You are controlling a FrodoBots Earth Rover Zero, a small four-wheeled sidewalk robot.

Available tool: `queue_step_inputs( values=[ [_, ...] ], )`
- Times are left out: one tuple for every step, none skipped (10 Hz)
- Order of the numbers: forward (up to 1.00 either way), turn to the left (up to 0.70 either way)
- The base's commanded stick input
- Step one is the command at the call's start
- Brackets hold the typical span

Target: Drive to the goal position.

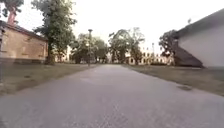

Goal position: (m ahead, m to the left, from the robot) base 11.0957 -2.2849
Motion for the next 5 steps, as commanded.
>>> queue_step_inputs(
  values=[
    [0.45,0.0],
    [0.45,0.0],
    [0.45,0.0],
    [0.45,0.0],
    [0.45,0.0]
  ],
)
